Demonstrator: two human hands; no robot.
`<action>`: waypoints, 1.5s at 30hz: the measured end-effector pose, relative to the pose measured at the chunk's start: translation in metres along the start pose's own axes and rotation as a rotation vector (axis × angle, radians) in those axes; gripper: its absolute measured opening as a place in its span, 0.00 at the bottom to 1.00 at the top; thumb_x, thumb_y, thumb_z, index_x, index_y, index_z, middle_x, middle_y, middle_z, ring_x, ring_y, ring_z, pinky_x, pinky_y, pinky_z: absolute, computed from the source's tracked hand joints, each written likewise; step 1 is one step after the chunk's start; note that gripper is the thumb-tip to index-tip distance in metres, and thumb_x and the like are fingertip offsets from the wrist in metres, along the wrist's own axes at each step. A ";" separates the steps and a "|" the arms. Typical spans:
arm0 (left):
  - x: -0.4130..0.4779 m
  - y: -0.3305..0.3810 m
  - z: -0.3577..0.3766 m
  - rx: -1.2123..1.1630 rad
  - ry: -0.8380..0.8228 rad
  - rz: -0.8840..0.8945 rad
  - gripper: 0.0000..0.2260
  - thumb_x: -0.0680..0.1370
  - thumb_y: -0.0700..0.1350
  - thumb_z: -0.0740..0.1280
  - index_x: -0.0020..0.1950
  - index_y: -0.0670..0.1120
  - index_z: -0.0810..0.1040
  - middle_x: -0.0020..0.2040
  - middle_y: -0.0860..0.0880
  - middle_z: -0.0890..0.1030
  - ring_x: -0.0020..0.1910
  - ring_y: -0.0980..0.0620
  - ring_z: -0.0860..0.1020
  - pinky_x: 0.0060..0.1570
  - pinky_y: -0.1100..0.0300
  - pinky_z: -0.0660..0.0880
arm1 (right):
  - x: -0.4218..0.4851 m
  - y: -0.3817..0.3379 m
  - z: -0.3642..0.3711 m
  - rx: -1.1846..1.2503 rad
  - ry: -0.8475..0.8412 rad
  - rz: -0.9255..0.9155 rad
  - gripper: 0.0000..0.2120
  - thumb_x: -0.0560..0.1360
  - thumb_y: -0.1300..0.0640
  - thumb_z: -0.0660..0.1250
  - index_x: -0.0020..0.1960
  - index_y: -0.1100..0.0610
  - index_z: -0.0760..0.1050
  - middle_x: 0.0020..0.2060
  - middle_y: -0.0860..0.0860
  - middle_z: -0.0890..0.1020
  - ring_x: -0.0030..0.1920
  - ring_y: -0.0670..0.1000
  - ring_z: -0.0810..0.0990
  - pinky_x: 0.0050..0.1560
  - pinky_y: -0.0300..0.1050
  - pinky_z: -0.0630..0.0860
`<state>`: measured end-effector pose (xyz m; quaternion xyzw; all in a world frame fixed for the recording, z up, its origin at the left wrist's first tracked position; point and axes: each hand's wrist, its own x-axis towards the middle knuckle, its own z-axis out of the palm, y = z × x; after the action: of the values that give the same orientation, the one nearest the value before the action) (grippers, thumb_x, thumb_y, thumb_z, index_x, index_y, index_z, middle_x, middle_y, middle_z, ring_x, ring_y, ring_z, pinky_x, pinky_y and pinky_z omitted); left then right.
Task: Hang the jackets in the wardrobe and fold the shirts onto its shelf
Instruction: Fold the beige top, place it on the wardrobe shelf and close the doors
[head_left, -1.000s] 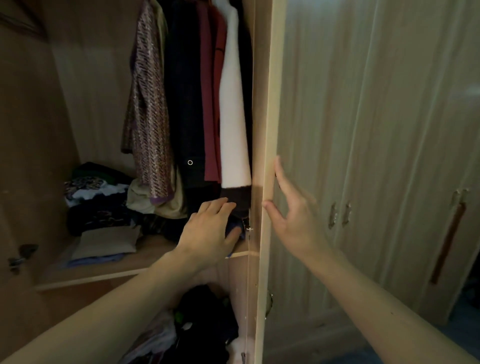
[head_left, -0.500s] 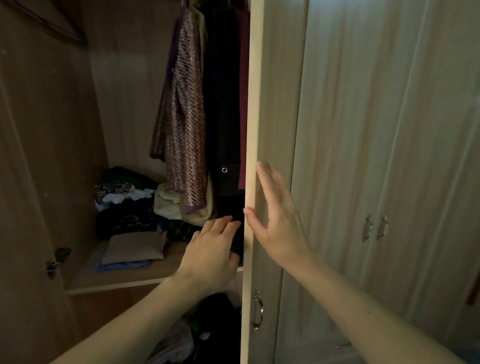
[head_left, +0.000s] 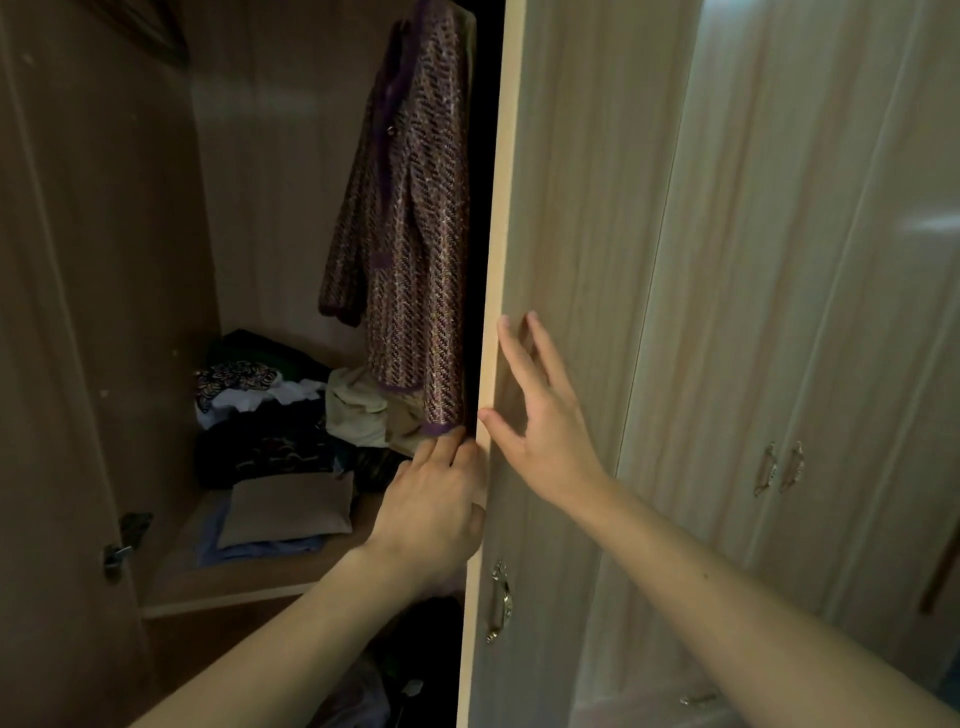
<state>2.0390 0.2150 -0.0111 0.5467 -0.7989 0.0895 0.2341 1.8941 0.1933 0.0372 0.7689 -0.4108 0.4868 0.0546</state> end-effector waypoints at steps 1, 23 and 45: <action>0.003 -0.005 0.002 -0.004 0.005 -0.006 0.24 0.74 0.45 0.61 0.71 0.45 0.65 0.73 0.47 0.66 0.71 0.45 0.64 0.63 0.49 0.70 | 0.003 0.001 0.003 -0.002 -0.012 0.006 0.44 0.74 0.55 0.72 0.79 0.42 0.48 0.79 0.47 0.45 0.79 0.50 0.45 0.75 0.62 0.57; 0.057 -0.057 0.009 0.218 0.040 -0.228 0.28 0.76 0.48 0.60 0.75 0.45 0.61 0.72 0.47 0.66 0.71 0.45 0.64 0.66 0.49 0.68 | 0.069 0.042 0.073 -0.371 -0.077 -0.110 0.47 0.72 0.43 0.71 0.78 0.38 0.42 0.79 0.55 0.45 0.76 0.61 0.48 0.70 0.69 0.61; 0.091 -0.126 0.036 0.164 -0.004 -0.250 0.34 0.73 0.47 0.62 0.78 0.54 0.55 0.77 0.46 0.58 0.72 0.43 0.61 0.65 0.46 0.70 | 0.108 0.074 0.136 -0.541 -0.130 -0.073 0.51 0.68 0.48 0.76 0.79 0.44 0.45 0.79 0.56 0.44 0.77 0.63 0.44 0.72 0.70 0.53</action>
<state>2.1177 0.0767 -0.0140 0.6595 -0.7151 0.1235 0.1962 1.9600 0.0165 0.0289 0.7704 -0.5004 0.3068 0.2491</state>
